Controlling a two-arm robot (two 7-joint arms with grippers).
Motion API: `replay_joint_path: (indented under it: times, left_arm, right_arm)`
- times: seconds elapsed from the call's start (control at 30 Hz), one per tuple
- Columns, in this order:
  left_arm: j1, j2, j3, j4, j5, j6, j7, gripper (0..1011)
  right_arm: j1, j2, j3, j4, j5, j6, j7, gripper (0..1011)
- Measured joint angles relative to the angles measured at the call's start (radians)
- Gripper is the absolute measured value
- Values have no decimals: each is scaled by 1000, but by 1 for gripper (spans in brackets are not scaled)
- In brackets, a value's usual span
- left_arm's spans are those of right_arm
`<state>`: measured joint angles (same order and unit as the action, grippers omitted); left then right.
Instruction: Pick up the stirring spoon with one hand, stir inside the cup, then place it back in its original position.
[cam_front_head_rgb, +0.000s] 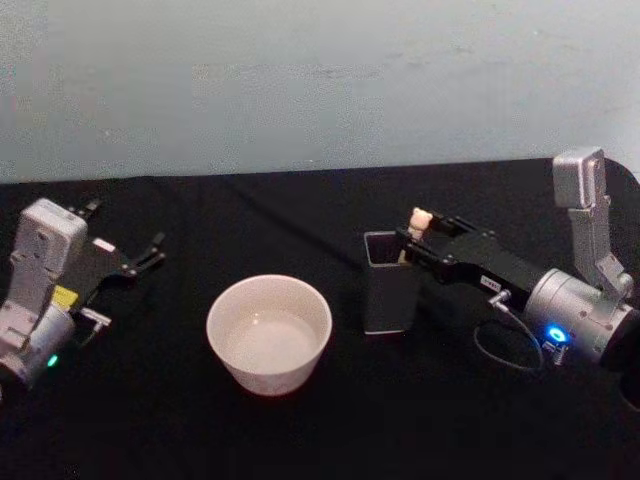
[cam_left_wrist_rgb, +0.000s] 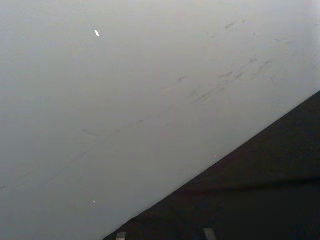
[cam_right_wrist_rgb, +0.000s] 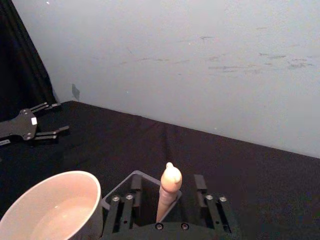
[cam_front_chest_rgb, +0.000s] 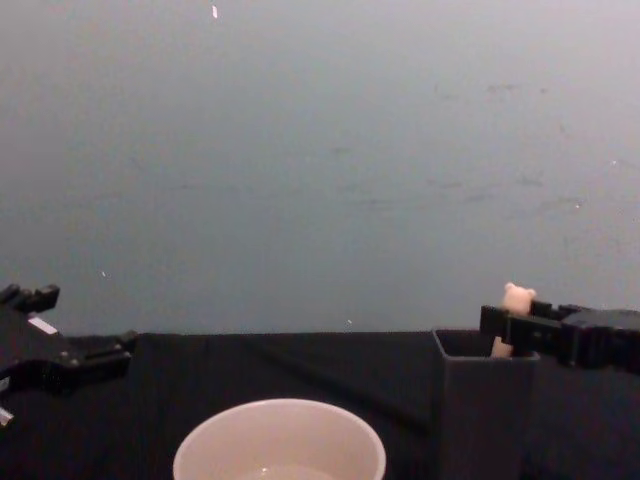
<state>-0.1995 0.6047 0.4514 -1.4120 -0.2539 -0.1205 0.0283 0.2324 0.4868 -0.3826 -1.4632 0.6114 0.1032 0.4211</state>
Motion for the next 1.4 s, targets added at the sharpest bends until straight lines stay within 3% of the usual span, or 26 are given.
replay_joint_path:
  times: [0.43, 0.63, 0.83, 1.0, 1.1, 1.17, 1.4]
  left_arm:
    - [0, 0, 0, 0, 0, 0, 0, 1001]
    - [0, 0, 0, 0, 0, 0, 0, 1001]
    - [0, 0, 0, 0, 0, 0, 0, 1001]
    - [0, 0, 0, 0, 0, 0, 0, 1001]
    - [0, 0, 0, 0, 0, 0, 0, 1001]
    - [0, 0, 0, 0, 0, 0, 0, 1001]
    - [0, 0, 0, 0, 0, 0, 0, 1001]
  right_arm:
    - [-4, -11, 14, -11, -24, -31, -18, 1002]
    - [-11, -49, 56, -35, -59, -93, -91, 1002]
    - [-26, -115, 110, -56, -160, -199, -262, 1000]
    - [-30, -165, 118, -16, -307, -245, -427, 1000]
    - [-31, -180, 111, 26, -378, -245, -490, 1000]
    - [-35, -185, 103, 59, -414, -230, -512, 1002]
    - [-53, -186, 85, 136, -474, -194, -521, 1000]
